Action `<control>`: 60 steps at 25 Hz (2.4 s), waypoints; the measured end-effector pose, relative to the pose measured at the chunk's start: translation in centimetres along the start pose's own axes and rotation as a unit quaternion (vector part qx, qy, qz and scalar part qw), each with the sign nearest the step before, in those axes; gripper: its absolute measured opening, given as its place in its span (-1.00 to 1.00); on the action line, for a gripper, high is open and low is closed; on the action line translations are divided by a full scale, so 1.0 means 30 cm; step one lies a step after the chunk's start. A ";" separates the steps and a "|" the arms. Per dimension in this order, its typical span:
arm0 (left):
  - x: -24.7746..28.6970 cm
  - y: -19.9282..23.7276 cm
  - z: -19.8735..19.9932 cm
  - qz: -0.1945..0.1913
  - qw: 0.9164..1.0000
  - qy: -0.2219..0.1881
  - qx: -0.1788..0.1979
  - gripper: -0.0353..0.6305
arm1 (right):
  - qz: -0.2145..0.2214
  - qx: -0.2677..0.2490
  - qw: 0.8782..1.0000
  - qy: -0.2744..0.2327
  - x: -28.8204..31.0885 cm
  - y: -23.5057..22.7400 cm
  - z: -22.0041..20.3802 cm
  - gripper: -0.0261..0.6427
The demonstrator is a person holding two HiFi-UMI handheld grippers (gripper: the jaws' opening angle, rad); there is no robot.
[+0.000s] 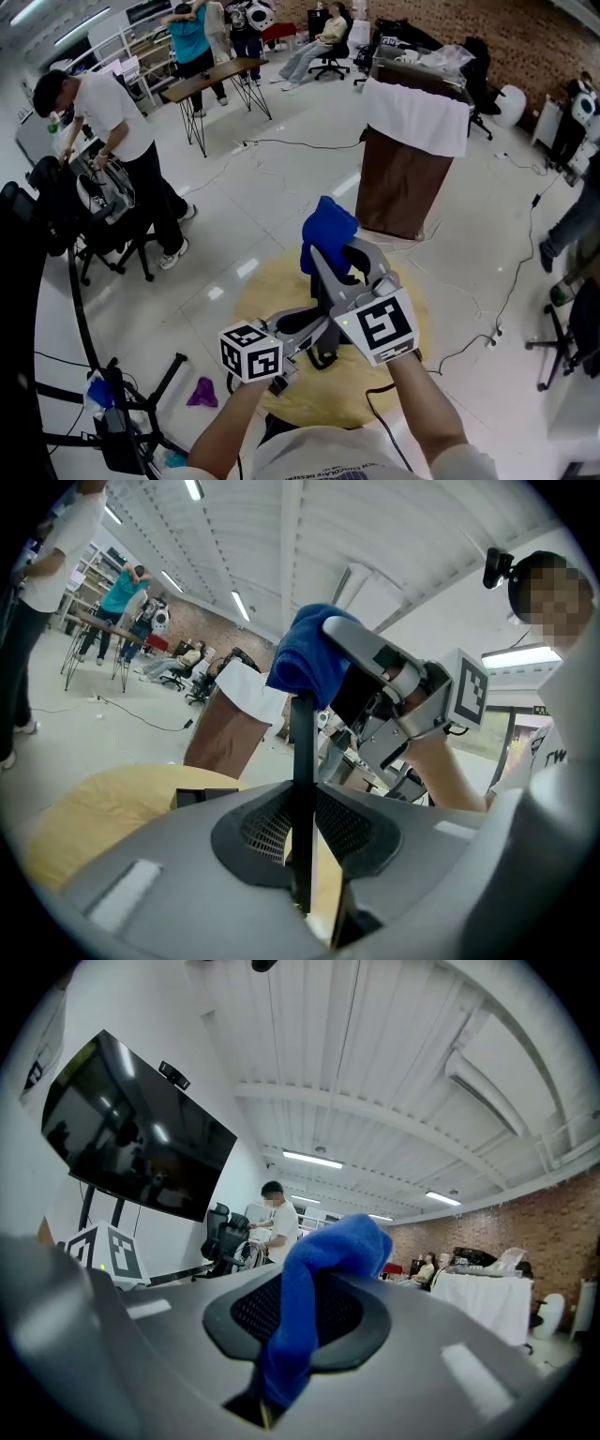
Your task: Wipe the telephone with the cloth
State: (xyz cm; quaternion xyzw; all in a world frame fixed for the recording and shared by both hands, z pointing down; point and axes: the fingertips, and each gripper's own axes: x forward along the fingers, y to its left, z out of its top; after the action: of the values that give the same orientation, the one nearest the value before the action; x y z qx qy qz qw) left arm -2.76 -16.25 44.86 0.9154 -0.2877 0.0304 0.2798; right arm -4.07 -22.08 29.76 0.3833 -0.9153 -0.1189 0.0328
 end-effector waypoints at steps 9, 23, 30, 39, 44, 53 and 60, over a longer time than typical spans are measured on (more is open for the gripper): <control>-0.013 0.010 0.004 -0.001 1.000 -0.010 -0.004 -0.70 | -0.023 0.012 1.000 0.005 -0.027 -0.058 -0.042 -0.74; -0.037 0.010 0.018 -0.009 0.999 -0.029 -0.016 -0.70 | -0.054 0.030 0.998 0.020 -0.078 -0.141 -0.099 -0.74; -0.050 0.014 0.036 -0.013 0.999 -0.041 -0.023 -0.70 | -0.057 0.025 0.998 0.024 -0.083 -0.144 -0.117 -0.74; -0.049 0.018 0.056 -0.017 0.998 -0.052 -0.031 -0.70 | -0.048 0.027 0.998 0.029 -0.094 -0.103 -0.145 -0.74; -0.059 0.030 0.069 -0.012 0.998 -0.059 -0.036 -0.70 | -0.042 0.030 0.998 0.038 -0.100 -0.069 -0.175 -0.74; -0.076 0.047 0.104 -0.007 0.996 -0.074 -0.042 -0.70 | -0.030 0.032 0.998 0.053 -0.111 -0.006 -0.226 -0.74; -0.090 0.069 0.143 0.003 0.995 -0.088 -0.048 -0.70 | -0.019 0.048 0.996 0.073 -0.142 0.055 -0.294 -0.74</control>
State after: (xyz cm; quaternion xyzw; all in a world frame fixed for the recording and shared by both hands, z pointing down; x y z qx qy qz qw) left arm -6.58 -18.55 41.68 0.8993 -0.3151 -0.0634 0.2967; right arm -0.88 -19.64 38.85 0.4093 -0.9078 -0.0474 0.0786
